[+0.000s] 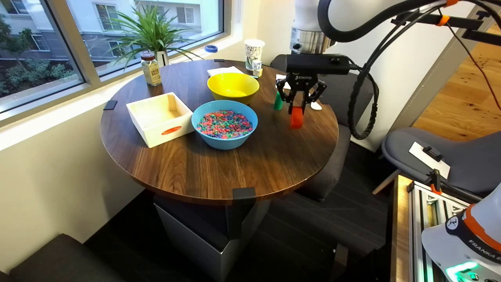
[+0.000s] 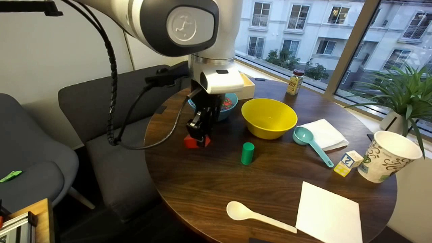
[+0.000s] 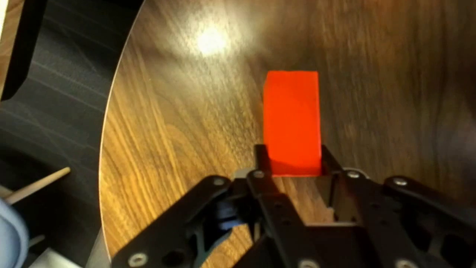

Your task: Set the orange block upright

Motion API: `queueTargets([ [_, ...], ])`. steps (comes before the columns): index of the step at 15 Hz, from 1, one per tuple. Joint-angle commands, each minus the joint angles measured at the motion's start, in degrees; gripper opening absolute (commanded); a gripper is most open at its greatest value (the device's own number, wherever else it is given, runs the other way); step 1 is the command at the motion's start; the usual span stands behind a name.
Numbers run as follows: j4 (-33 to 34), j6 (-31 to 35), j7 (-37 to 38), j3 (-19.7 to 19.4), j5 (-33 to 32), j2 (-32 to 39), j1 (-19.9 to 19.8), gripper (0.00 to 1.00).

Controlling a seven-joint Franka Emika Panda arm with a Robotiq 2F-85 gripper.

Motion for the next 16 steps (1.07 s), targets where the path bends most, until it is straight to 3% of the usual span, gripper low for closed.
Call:
queueTargets([
  [1,-3.11,2.55,8.53,1.33,-12.12,-1.63,1.51,0.08],
  [12,-6.96,5.19,31.97,4.58,-37.48,-2.31,4.08,0.08],
  [16,-8.17,3.99,38.18,5.68,-43.32,-1.84,4.76,0.08],
])
